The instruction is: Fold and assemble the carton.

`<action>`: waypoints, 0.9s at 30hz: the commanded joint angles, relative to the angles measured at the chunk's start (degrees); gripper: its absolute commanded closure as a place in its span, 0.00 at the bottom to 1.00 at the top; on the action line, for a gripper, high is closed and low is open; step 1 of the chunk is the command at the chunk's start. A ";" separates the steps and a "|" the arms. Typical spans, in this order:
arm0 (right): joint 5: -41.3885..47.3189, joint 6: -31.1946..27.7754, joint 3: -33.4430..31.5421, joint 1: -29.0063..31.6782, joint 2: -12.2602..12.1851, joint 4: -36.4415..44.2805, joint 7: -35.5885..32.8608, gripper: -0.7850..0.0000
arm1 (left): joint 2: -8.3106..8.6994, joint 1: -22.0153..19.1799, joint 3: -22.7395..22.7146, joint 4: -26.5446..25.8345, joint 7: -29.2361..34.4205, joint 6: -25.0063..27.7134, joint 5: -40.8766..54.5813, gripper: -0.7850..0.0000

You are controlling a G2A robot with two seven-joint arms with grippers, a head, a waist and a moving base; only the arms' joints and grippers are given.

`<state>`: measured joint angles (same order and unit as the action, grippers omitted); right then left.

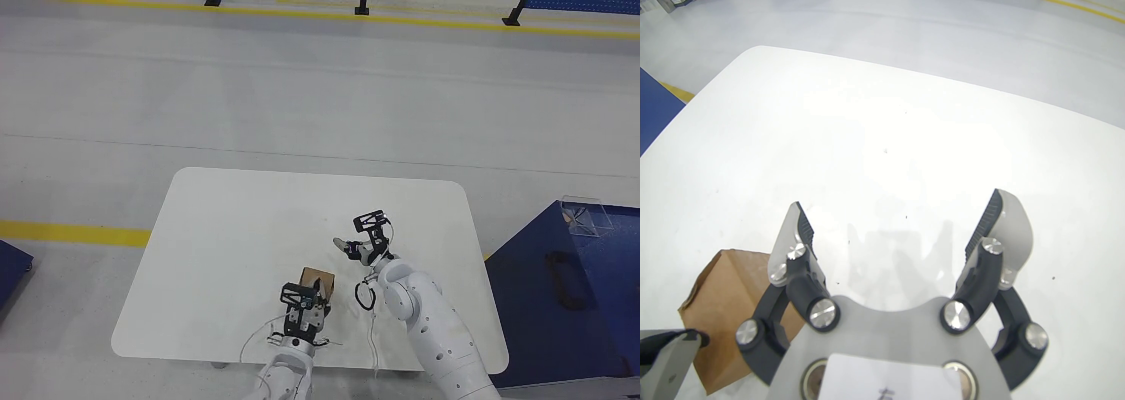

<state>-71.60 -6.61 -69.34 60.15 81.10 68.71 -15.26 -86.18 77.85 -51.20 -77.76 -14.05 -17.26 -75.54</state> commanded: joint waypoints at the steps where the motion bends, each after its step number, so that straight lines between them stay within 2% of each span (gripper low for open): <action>1: 0.00 0.00 0.00 0.00 0.00 0.00 0.00 0.00 | -0.16 0.12 -0.39 -0.04 -1.36 0.28 1.71 1.00; 6: 0.00 0.00 0.00 0.00 0.00 0.00 0.00 0.00 | -0.32 -0.89 0.50 3.80 1.69 -0.13 -1.63 1.00; 12: 0.00 0.00 0.00 0.00 0.00 0.00 0.00 0.00 | -1.00 -0.36 -0.28 2.18 -3.12 0.42 3.34 1.00; 16: 0.00 0.00 0.00 0.00 0.00 0.00 0.00 0.00 | -1.08 -1.06 0.39 5.18 -0.47 -0.11 0.41 1.00; 21: 0.00 0.00 0.00 0.00 0.00 0.00 0.00 0.00 | -1.61 -0.96 0.23 4.30 -4.42 -0.07 2.55 1.00; 27: 0.00 0.00 0.00 0.00 0.00 0.00 0.00 0.00 | -2.04 -1.37 0.57 5.77 -3.67 -1.72 1.61 1.00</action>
<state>-71.60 -6.61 -69.34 60.15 81.10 68.71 -15.26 -88.09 76.45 -50.60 -71.59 -16.99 -18.84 -74.85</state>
